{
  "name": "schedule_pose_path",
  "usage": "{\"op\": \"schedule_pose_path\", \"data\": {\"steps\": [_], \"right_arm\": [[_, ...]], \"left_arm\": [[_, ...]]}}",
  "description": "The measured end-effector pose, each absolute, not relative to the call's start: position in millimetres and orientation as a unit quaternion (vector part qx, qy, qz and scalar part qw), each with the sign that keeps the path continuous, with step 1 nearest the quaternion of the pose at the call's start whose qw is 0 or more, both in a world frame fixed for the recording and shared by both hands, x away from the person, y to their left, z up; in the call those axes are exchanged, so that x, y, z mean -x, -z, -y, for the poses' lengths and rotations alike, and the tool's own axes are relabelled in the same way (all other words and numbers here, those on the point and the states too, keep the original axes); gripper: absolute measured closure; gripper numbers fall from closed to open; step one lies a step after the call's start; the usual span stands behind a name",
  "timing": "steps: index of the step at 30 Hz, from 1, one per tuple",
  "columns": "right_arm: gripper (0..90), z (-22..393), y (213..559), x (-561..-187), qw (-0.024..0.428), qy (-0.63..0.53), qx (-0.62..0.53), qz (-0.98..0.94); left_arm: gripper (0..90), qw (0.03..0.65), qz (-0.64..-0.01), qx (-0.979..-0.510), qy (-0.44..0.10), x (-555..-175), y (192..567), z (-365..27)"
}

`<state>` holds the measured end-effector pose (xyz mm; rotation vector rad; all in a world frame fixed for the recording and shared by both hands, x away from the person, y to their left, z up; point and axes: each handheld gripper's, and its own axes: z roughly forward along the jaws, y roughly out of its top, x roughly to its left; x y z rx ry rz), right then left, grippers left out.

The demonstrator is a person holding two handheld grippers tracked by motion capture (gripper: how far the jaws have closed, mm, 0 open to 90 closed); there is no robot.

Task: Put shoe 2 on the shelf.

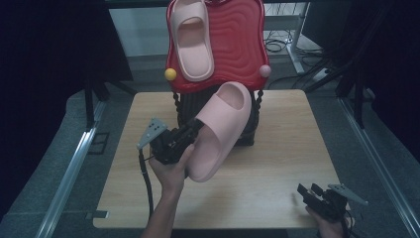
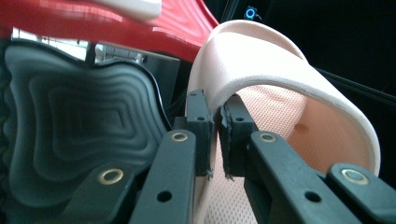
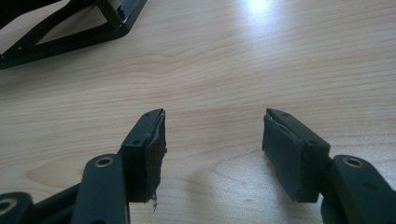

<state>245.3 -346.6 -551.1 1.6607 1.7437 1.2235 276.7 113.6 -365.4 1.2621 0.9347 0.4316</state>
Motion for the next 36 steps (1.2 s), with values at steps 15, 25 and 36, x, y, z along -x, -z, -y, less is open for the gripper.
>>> {"op": "schedule_pose_path", "data": {"steps": [15,25,36], "right_arm": [[39.6,349,551,-246,0.217,-0.444,-0.603,-0.626],[39.6,350,551,-245,0.217,-0.445,-0.605,-0.624],[39.4,348,553,-242,0.215,-0.443,-0.602,-0.629]], "left_arm": [[83.9,0.691,-0.420,-0.548,-0.214,-300,323,-114],[84.0,0.692,-0.413,-0.545,-0.232,-316,286,-107],[84.1,0.689,-0.426,-0.529,-0.252,-343,251,-100]]}}
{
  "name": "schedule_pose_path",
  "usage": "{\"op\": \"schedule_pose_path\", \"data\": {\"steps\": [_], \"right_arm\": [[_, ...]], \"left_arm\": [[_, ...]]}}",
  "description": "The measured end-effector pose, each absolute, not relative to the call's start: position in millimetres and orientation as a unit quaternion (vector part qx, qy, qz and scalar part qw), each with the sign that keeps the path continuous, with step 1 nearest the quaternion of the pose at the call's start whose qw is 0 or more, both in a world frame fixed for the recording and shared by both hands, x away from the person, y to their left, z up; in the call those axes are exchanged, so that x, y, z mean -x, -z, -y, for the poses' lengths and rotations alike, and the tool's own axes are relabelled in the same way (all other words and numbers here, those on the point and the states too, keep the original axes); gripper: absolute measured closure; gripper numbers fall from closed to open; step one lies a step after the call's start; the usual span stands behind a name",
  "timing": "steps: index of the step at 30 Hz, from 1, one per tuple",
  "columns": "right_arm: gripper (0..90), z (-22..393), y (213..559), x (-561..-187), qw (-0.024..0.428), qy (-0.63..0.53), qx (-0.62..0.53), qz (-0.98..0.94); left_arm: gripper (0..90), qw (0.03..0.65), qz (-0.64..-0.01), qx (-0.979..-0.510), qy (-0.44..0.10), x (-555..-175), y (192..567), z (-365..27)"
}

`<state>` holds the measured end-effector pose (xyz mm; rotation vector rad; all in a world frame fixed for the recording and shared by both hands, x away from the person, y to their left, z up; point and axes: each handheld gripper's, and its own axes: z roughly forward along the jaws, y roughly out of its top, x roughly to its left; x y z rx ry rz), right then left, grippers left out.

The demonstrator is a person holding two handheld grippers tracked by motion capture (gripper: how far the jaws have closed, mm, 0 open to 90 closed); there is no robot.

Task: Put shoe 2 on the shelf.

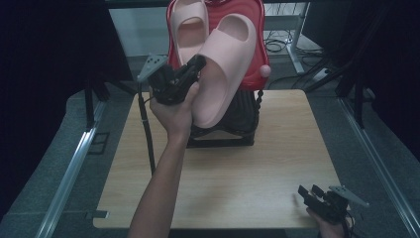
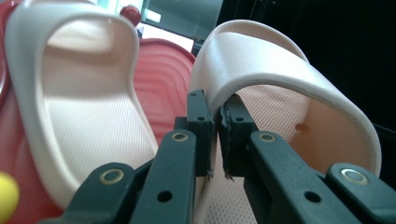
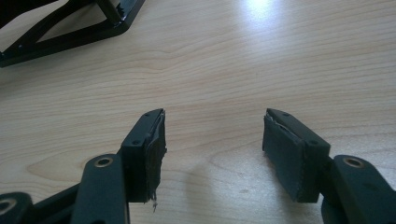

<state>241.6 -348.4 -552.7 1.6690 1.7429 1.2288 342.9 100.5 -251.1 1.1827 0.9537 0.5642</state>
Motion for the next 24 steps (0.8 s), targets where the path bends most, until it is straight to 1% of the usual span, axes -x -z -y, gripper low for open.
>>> {"op": "schedule_pose_path", "data": {"steps": [7,11,18,24], "right_arm": [[39.4,349,553,-241,0.217,-0.445,-0.600,-0.628],[39.4,351,552,-240,0.216,-0.447,-0.601,-0.626],[39.4,351,552,-238,0.213,-0.451,-0.605,-0.621],[39.3,350,552,-238,0.212,-0.451,-0.603,-0.623]], "left_arm": [[84.2,0.678,-0.428,-0.532,-0.272,-362,230,-86],[84.2,0.679,-0.433,-0.527,-0.269,-373,221,-80],[84.1,0.665,-0.452,-0.521,-0.286,-398,202,-66],[84.2,0.658,-0.465,-0.514,-0.294,-417,194,-52]]}}
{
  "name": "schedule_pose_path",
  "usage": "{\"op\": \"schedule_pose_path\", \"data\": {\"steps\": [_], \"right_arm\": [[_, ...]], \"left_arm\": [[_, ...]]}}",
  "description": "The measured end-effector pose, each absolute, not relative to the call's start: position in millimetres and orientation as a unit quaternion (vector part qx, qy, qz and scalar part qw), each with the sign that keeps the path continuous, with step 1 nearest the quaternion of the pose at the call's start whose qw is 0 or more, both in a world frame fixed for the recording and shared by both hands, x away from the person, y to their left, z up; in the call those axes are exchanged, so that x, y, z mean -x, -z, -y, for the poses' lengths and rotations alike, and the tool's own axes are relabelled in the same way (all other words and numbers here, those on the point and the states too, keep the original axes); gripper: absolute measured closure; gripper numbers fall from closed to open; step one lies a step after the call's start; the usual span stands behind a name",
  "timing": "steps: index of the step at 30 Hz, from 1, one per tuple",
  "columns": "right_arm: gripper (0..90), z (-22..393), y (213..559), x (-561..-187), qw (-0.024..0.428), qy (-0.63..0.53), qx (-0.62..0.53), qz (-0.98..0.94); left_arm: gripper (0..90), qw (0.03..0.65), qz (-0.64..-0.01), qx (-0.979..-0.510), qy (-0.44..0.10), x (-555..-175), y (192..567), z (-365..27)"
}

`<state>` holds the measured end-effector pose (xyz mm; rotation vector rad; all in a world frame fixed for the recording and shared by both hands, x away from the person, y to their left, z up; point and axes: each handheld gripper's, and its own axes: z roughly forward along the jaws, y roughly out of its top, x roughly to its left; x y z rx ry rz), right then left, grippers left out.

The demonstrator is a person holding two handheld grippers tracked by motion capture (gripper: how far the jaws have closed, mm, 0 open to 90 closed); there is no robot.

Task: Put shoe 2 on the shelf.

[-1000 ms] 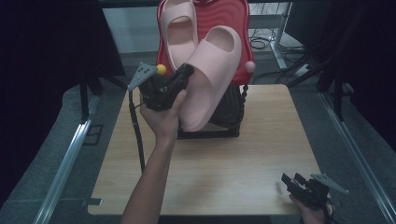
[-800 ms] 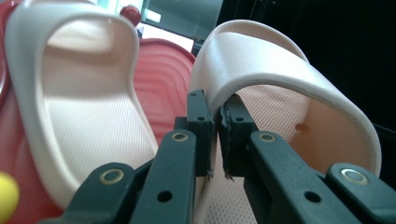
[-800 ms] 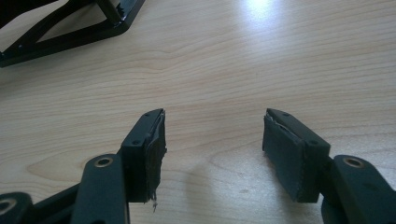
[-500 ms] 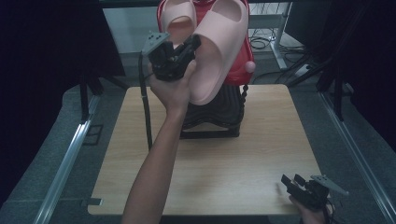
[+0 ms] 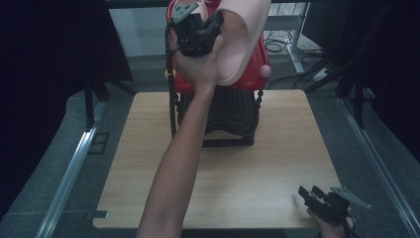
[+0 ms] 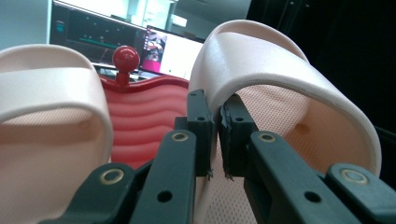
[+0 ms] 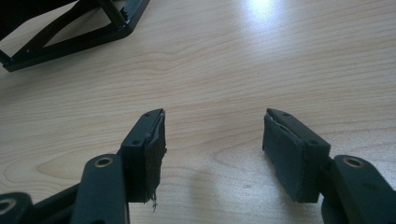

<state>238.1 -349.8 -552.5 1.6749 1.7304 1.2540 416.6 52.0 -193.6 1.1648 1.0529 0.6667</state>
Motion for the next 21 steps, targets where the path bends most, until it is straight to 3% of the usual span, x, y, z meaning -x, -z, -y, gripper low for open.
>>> {"op": "schedule_pose_path", "data": {"steps": [21], "right_arm": [[39.3,345,554,-237,0.204,-0.451,-0.599,-0.629]], "left_arm": [[83.5,0.600,-0.528,-0.502,-0.331,-467,217,-29]]}}
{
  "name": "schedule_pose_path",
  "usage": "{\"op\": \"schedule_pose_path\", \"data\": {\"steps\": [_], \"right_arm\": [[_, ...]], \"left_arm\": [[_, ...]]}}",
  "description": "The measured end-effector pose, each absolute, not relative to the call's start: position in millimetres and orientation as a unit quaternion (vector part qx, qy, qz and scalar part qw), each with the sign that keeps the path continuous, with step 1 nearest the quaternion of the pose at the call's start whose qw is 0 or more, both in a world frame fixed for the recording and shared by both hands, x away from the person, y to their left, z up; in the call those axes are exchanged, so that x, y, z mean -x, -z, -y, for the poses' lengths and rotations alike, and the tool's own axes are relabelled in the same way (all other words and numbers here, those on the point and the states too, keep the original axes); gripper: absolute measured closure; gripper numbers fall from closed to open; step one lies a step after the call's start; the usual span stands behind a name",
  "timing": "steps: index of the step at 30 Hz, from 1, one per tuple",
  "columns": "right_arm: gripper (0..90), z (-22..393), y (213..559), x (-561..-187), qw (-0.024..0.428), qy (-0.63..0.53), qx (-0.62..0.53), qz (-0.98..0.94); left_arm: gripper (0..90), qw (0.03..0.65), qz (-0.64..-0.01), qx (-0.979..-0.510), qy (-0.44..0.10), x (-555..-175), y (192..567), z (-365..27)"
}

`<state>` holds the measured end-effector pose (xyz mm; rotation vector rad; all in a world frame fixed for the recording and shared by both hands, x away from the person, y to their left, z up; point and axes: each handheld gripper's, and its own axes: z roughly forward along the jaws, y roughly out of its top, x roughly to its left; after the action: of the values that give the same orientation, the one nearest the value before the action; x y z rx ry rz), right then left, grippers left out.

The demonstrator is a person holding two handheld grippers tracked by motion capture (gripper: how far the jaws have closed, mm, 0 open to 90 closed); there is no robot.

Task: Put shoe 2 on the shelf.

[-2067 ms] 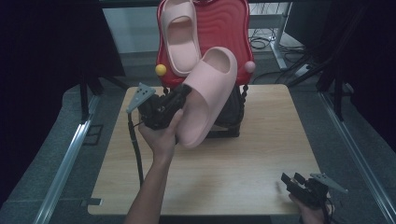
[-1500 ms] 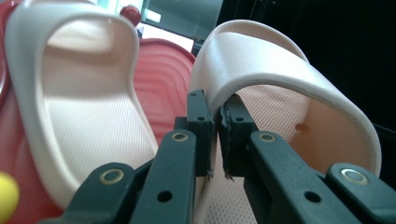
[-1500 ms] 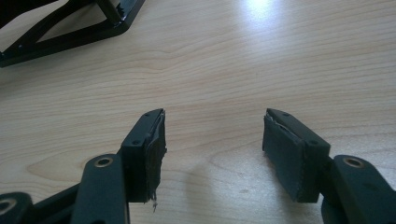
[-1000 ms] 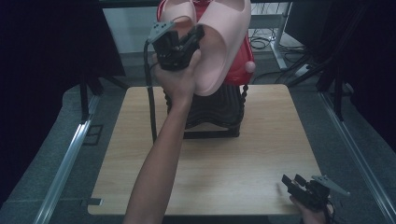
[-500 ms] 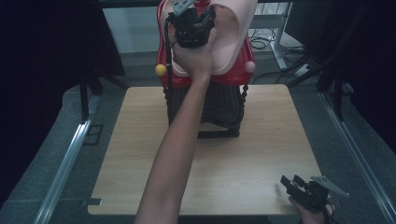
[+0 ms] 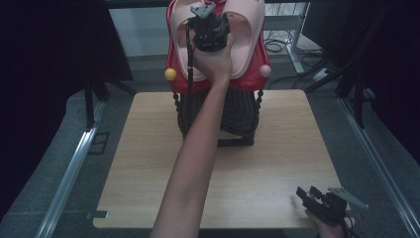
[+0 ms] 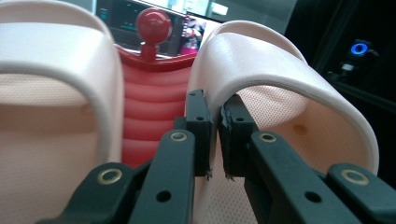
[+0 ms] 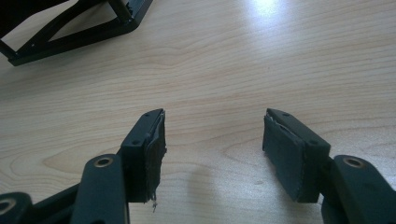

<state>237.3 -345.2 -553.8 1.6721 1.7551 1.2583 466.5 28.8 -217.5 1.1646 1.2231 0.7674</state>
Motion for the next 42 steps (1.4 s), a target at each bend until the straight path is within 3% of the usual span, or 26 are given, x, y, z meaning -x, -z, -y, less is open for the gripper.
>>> {"op": "schedule_pose_path", "data": {"steps": [9,15,21,42], "right_arm": [[39.2,346,554,-237,0.203,-0.451,-0.600,-0.629],[39.0,346,554,-238,0.205,-0.451,-0.598,-0.630],[39.0,347,553,-238,0.207,-0.451,-0.599,-0.629],[39.0,344,553,-239,0.211,-0.446,-0.596,-0.634]], "left_arm": [[77.0,0.599,-0.531,-0.495,-0.336,-468,221,-25],[46.0,0.612,-0.529,-0.490,-0.324,-465,226,-30],[35.8,0.632,-0.510,-0.503,-0.296,-458,227,-37],[34.6,0.681,-0.429,-0.540,-0.244,-398,238,-50]]}}
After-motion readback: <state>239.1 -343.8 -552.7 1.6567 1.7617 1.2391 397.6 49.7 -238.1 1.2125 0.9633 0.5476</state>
